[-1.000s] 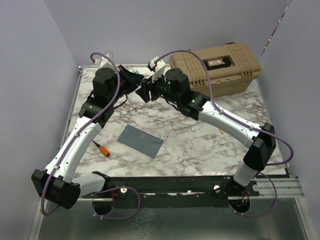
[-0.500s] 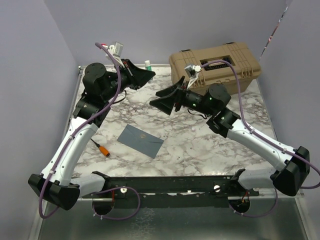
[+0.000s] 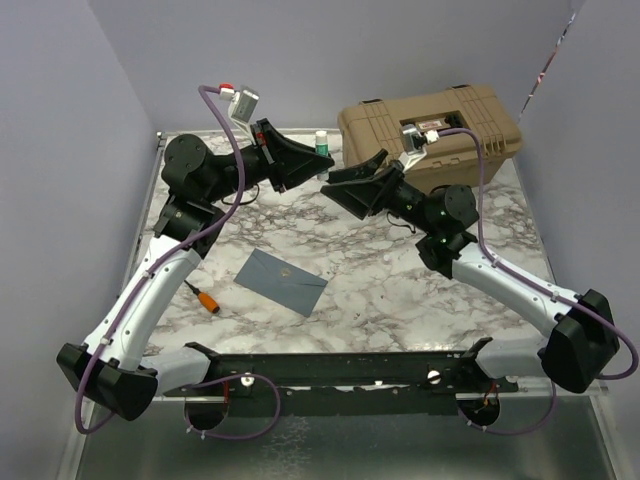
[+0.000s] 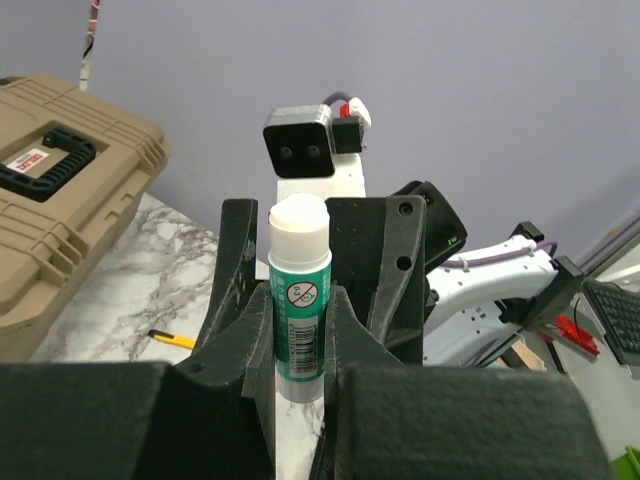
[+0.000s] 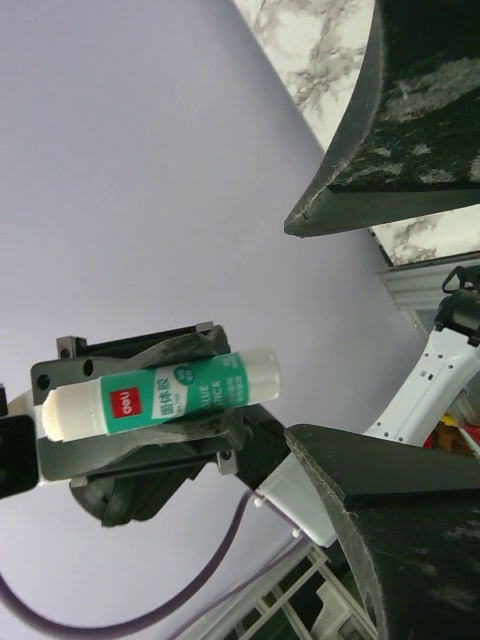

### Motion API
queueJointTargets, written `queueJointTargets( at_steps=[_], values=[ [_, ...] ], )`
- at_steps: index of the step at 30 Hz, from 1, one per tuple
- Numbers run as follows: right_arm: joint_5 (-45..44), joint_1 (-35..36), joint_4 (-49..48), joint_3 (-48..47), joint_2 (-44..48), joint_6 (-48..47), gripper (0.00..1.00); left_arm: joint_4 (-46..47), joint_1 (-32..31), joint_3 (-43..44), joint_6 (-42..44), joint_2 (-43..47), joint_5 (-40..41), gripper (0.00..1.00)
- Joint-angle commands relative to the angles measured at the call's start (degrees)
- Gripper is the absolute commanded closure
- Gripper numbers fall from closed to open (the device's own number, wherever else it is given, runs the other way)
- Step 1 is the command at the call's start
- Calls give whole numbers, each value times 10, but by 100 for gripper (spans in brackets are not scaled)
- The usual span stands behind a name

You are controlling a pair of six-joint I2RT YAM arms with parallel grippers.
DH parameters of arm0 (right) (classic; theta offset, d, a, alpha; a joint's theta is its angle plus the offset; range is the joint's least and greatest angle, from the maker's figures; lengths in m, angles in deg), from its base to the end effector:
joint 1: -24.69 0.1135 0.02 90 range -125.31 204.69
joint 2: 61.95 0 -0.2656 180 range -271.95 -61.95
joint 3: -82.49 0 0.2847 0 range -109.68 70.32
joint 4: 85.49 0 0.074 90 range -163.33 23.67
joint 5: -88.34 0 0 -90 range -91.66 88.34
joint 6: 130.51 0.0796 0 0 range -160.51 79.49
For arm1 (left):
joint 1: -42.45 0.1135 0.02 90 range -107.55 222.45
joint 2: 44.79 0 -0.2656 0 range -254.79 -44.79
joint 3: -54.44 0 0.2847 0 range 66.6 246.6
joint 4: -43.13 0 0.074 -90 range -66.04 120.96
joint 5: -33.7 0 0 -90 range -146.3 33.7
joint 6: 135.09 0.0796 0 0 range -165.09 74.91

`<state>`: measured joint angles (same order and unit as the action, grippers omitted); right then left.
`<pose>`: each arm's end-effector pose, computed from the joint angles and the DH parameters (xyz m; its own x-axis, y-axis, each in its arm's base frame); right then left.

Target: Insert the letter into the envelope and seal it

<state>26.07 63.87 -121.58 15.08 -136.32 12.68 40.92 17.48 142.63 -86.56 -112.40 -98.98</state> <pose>0.2535 0.2544 0.4051 -0.4739 0.5280 -0.7047 -0.8259 0.0110 0.5636 0.2593 -0.1803 0.5009 -0.3777 -0.3612 -0.8526 0.8587 0.2078 -0.4684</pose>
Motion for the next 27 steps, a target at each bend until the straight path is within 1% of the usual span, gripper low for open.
queueJointTargets(
  at_steps=[1, 2, 5, 8, 10, 14, 16, 18, 19, 21, 22, 25, 27],
  values=[
    [24, -5, -79, -14, -6, 29, 21, 37, -9, -12, -7, 4, -39, 100],
    [27, -6, -80, -18, -9, 33, 23, 37, -10, -13, -7, 4, -38, 100],
    [42, -9, -71, -34, -22, 41, 33, 38, -13, -14, -5, 4, -38, 100],
    [52, -10, -64, -46, -36, 47, 47, 38, -13, -20, -2, 4, -34, 100],
    [65, -11, -62, -54, -44, 46, 60, 38, -14, -27, -3, 5, -24, 100],
    [83, -11, -52, -65, -55, 31, 75, 38, -14, -37, -4, 9, 1, 100],
    [92, -11, -30, -76, -59, 9, 87, 38, -15, -42, -8, 9, 22, 100],
    [99, -11, 23, -96, -63, -39, 98, 38, -14, -52, -20, 9, 49, 100],
    [98, -10, 79, -116, -68, -79, 99, 38, -14, -59, -28, 8, 73, 100],
    [63, -11, 225, -157, -76, -187, 100, 38, -14, -80, -37, 2, 108, 100],
    [34, -10, 279, -169, -83, -243, 100, 38, -14, -92, -44, -1, 129, 100],
    [-83, -10, 401, -199, -116, -366, 100, 17, -14, -115, -66, -15, 206, 100],
    [-196, -4, 460, -222, -145, -429, 100, -9, -14, -116, -87, -28, 260, 100]
  ],
)
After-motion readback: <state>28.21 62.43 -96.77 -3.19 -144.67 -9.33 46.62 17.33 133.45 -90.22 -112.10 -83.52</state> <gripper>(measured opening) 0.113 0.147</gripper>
